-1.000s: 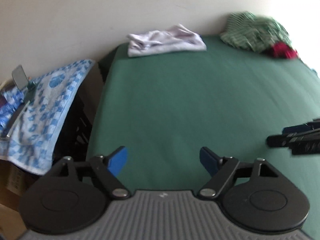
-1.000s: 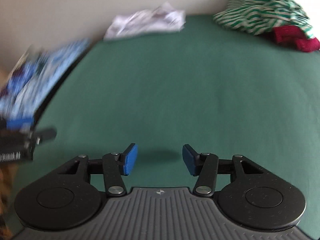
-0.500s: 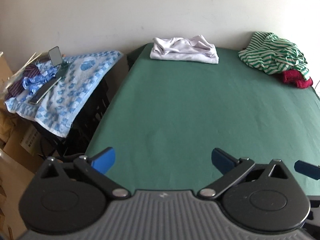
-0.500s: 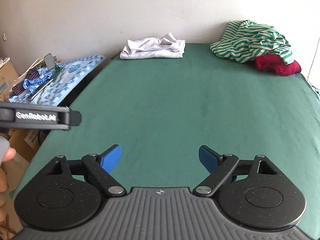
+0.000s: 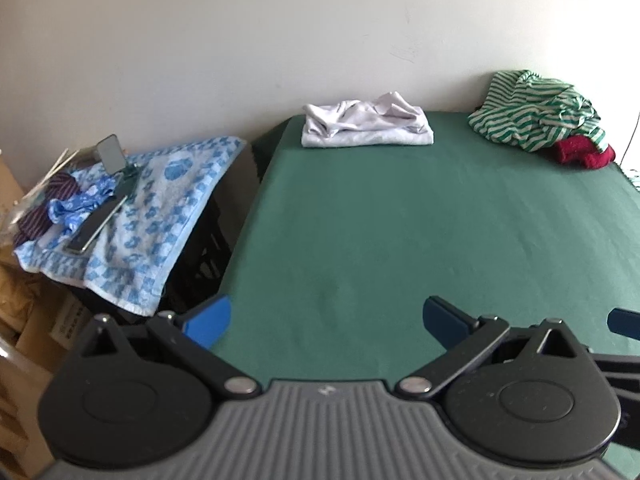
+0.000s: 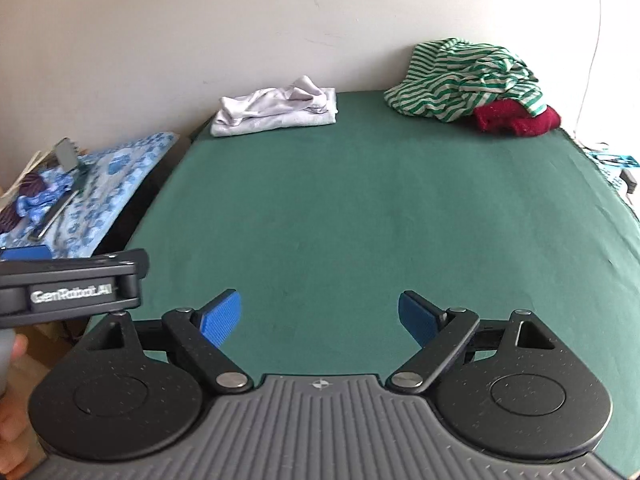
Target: Fold clothes
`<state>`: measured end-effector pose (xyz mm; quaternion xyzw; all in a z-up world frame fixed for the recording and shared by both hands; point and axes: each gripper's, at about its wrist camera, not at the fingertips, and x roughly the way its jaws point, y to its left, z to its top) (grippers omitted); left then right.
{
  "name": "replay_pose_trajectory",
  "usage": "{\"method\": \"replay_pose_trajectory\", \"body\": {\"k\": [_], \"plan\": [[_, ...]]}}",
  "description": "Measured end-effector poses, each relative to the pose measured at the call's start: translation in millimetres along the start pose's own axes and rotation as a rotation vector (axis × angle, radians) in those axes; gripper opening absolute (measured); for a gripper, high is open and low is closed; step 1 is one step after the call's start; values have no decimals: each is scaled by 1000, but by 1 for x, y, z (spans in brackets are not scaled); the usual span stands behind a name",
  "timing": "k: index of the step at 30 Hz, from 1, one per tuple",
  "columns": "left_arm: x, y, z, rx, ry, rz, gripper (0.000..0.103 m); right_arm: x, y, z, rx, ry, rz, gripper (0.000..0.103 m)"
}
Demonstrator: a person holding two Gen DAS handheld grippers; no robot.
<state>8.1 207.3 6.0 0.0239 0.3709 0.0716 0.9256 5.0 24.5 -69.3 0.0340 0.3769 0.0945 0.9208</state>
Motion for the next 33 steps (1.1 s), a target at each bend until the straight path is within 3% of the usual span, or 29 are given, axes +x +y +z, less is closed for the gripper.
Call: {"method": "replay_pose_trajectory", "body": {"k": [6,14,25,29,33], "plan": [[6,25,-1,23,-23,-10,103,6,32,-7,45,-16,-64,88],[21,49,-1,26,13,-29,103,12,51,-12,80,4,-117,88],[27,58,5,-20,-4,16,103,24,60,4,16,8,-105,88],[23,71,11,-84,-24,-61,103,25,59,9,2,-2,-92,88],[12,88,14,-176,-103,-150,103,24,57,13,-14,-21,-94,88]]}}
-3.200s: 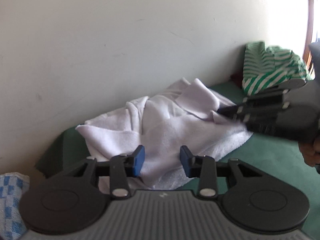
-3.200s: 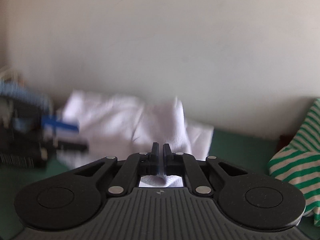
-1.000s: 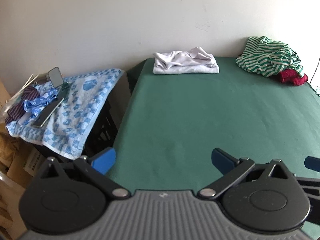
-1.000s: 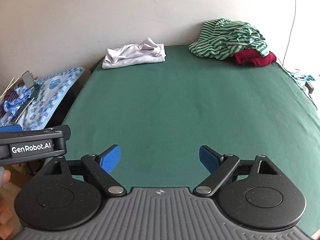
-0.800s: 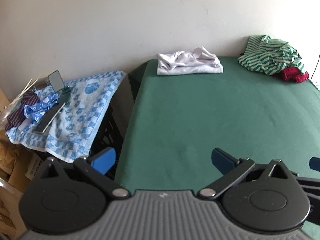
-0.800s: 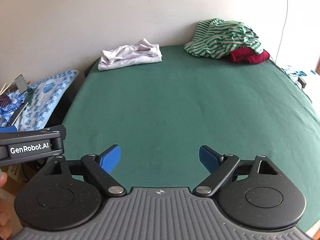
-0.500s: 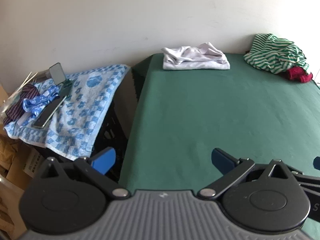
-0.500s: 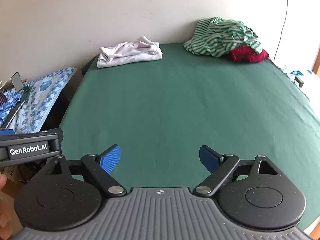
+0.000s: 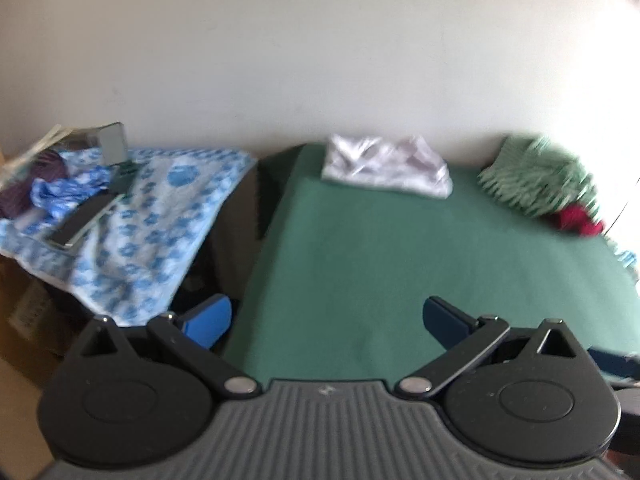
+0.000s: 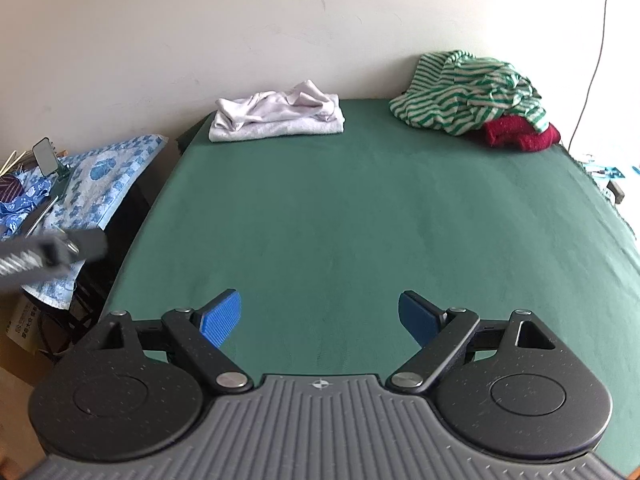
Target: Fold clothes
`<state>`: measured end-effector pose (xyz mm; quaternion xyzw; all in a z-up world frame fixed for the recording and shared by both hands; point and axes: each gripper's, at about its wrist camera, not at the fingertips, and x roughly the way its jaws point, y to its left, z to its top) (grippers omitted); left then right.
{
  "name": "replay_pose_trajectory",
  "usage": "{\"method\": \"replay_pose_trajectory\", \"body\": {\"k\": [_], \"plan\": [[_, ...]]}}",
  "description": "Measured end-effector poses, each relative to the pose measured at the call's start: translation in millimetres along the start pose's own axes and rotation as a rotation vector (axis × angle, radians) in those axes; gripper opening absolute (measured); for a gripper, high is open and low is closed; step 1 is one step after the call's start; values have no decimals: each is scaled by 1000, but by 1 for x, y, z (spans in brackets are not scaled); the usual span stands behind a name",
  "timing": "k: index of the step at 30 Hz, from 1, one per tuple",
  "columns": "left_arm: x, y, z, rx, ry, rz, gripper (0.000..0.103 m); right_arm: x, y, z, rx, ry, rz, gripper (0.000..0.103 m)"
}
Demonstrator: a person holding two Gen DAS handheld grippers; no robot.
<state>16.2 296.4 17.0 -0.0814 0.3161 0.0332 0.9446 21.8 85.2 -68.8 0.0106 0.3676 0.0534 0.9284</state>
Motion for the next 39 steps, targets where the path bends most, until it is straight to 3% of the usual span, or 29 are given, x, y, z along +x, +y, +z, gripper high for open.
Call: {"method": "replay_pose_trajectory", "body": {"k": [1,5,8,11,14,18,23,31,39], "plan": [[-2,2,2,-15,-11,-7,103,-1,-1,1,-5,-6,-2,88],[-9,-5,3,13,-75,99,102,-2,-4,5,-7,-21,-3,88],[-16,-20,-5,92,-130,191,102,-2,-6,7,-4,-25,0,88],[-20,-27,-9,133,-107,142,103,-2,-9,7,-4,-21,0,88],[-11,-29,-9,113,-13,70,102,0,-10,5,-1,-9,-3,88],[3,-39,-14,147,69,63,103,3,-12,1,6,9,-10,88],[5,-38,-13,112,69,25,102,5,-15,-3,13,23,-17,88],[12,-50,-14,171,66,69,103,1,-19,-2,21,12,-29,88],[12,-63,-18,187,99,8,103,-5,-33,-8,78,20,-57,88]]}}
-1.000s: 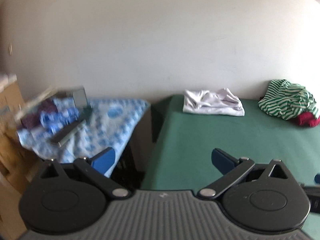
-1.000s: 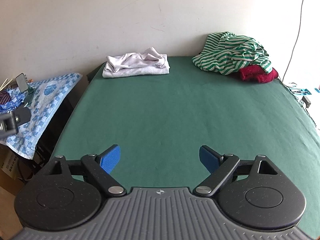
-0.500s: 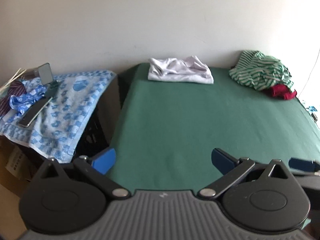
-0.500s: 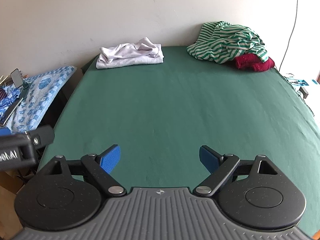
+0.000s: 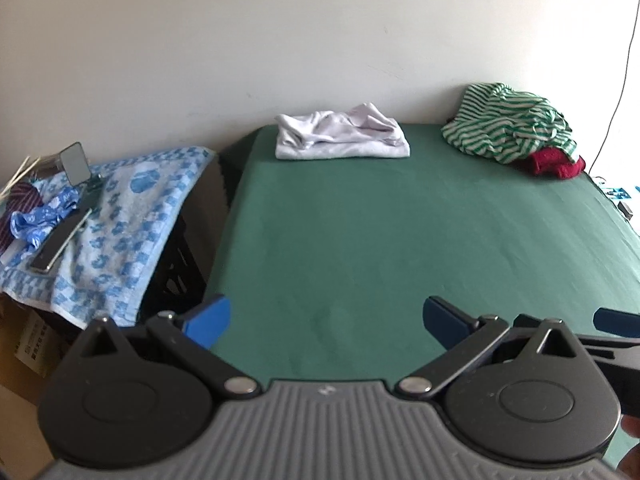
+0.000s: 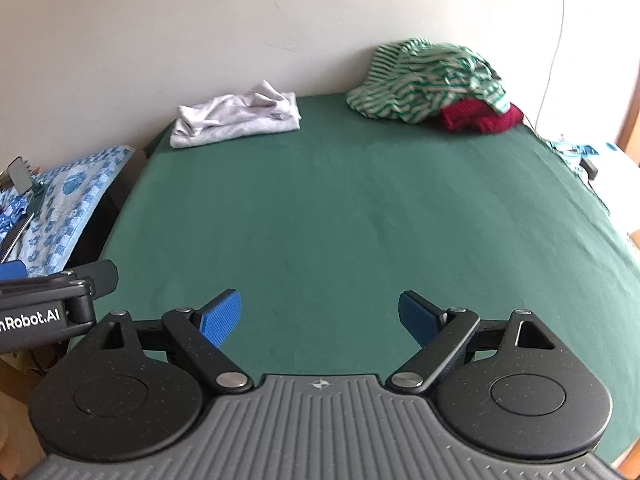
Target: Fold clothes
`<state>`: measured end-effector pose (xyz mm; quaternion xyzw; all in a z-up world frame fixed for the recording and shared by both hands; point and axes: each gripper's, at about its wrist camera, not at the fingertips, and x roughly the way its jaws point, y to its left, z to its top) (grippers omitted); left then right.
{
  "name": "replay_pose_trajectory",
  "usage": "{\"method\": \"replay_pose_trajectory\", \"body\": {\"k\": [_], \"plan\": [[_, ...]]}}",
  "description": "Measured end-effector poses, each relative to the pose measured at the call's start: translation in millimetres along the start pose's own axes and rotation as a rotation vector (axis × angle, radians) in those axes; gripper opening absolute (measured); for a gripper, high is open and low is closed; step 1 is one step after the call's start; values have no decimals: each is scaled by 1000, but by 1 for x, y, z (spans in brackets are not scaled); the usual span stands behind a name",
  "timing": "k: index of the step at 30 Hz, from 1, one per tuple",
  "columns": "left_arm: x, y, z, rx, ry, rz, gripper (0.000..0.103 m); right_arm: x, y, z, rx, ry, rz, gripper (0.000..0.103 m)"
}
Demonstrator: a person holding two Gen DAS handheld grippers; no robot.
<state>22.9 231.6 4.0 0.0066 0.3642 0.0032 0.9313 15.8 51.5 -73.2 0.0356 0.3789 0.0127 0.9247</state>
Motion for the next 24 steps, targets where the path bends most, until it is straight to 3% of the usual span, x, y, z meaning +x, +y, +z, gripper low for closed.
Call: {"method": "replay_pose_trajectory", "body": {"k": [5,10,15,24], "plan": [[3,-14,-3,34,40,-59,103,-7,-10,-6,36,-12,-56,88],[4,-28,-8,86,36,-69,103,-10,-21,-10,62,-4,-87,88],[10,-32,-7,72,76,-86,103,-10,-27,-12,73,4,-96,88],[17,-19,-8,30,95,-24,103,-3,-20,-13,34,15,-61,88]]}}
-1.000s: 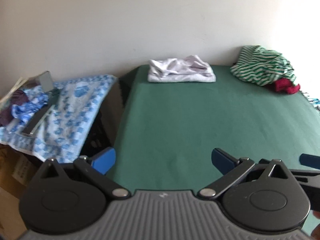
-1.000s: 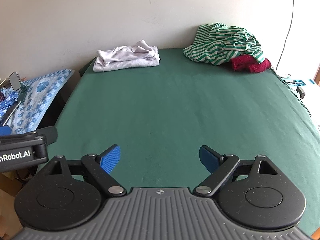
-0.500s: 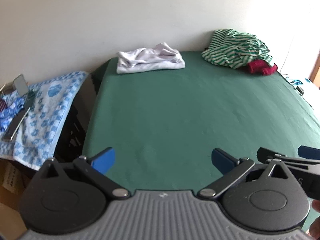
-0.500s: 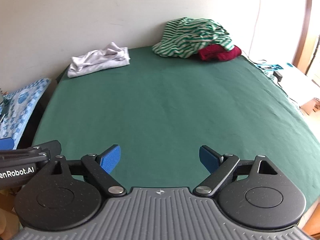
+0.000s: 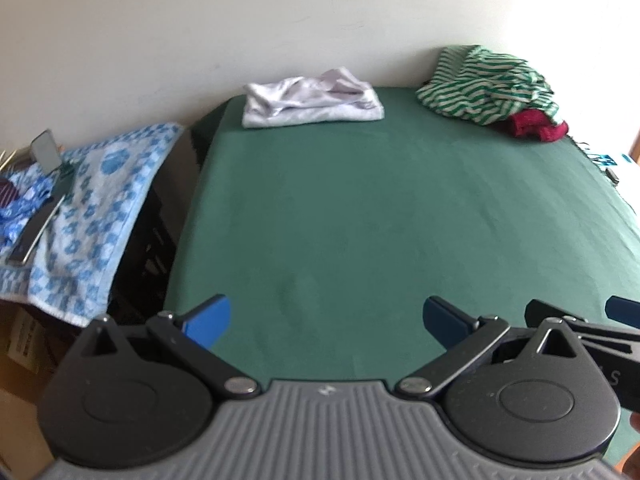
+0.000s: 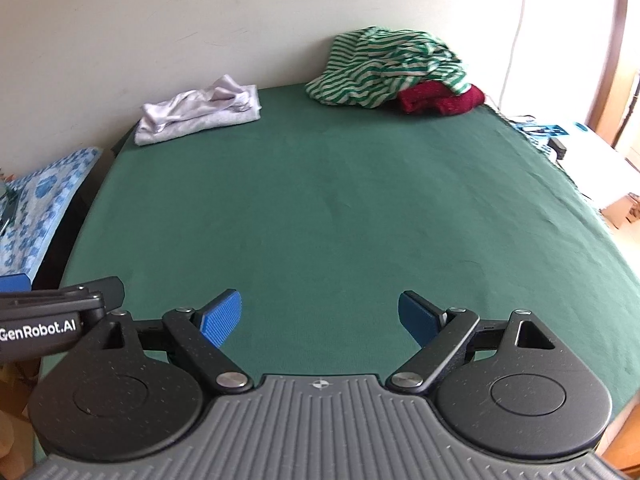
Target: Fold clothes
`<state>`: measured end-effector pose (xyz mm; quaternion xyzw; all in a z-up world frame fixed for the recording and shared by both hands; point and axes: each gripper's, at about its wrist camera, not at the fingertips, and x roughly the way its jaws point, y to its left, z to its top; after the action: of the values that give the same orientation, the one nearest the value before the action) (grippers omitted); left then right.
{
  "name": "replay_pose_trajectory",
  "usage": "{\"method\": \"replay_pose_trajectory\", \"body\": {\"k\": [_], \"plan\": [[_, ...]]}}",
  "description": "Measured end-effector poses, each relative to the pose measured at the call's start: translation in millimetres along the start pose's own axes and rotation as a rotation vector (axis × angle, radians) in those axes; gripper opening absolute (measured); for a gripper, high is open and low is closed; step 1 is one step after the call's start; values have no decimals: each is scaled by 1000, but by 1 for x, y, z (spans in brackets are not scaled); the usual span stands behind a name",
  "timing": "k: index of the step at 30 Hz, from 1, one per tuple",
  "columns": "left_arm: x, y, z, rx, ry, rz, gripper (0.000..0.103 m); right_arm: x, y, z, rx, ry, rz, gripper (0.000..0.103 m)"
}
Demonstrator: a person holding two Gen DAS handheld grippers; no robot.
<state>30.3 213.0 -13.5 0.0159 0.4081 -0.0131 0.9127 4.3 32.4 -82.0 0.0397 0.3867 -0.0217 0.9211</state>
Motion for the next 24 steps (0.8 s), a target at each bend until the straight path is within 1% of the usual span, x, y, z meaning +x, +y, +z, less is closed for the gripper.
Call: {"method": "replay_pose_trajectory", "body": {"k": [4,9,15,19,24], "plan": [[3,12,-3,-30,10,47,103,5,12,0,-47,5,31,88],[7,26,-8,-42,10,116,103,11,30,0,-100,5,71,88],[12,39,-11,-71,27,138,103,16,45,4,-137,-3,100,88],[12,40,-3,-67,15,145,102,16,51,13,-147,-29,109,88],[15,38,22,-49,-38,171,102,19,56,32,-131,-76,113,88]]}}
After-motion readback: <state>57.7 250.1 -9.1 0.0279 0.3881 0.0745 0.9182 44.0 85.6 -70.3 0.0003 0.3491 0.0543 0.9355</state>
